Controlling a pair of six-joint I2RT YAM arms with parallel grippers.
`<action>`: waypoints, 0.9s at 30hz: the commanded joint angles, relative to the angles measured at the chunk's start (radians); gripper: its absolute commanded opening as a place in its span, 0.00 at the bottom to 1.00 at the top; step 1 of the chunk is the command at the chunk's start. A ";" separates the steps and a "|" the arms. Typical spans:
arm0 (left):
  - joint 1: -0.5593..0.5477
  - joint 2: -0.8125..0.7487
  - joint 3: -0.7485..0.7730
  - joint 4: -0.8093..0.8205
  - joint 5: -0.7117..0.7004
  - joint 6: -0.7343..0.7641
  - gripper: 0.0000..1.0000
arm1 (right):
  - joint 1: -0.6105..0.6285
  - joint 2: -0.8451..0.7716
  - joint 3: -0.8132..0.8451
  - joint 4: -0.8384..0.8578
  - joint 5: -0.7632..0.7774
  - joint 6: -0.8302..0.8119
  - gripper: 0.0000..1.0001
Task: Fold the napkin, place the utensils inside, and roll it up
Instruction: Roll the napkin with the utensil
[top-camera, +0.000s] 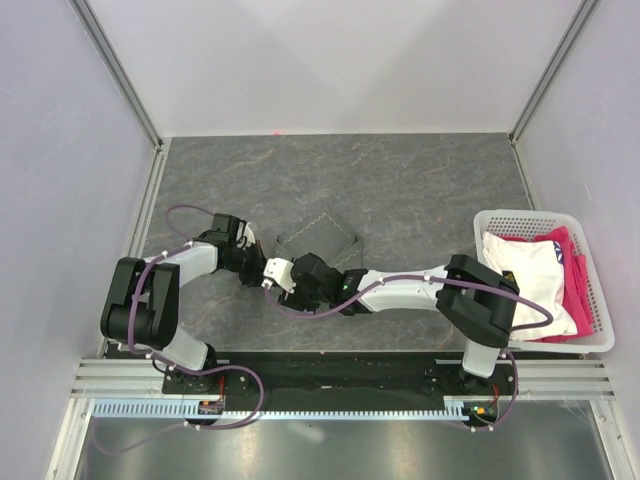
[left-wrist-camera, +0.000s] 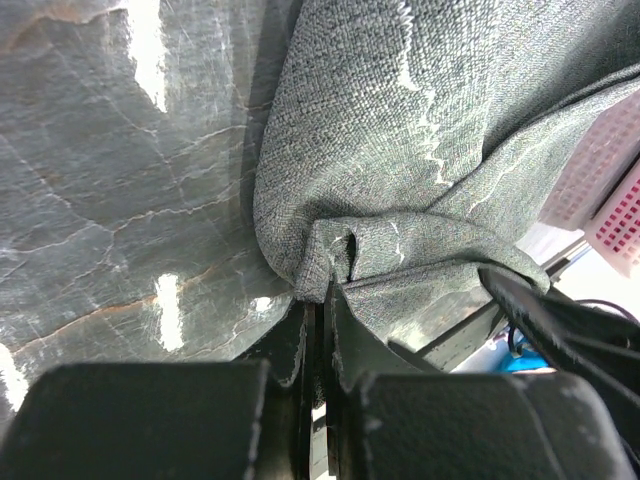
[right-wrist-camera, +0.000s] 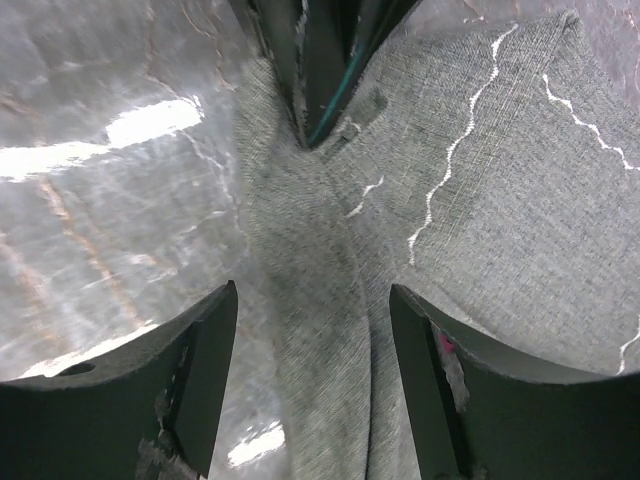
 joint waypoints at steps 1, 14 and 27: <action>0.008 0.017 0.032 -0.041 0.051 0.055 0.02 | 0.005 0.035 -0.015 0.087 0.043 -0.062 0.71; 0.011 0.043 0.058 -0.052 0.125 0.098 0.02 | -0.020 0.146 0.047 0.006 -0.035 -0.063 0.68; 0.014 0.013 0.076 -0.038 0.125 0.095 0.27 | -0.069 0.189 0.079 -0.212 -0.273 0.029 0.37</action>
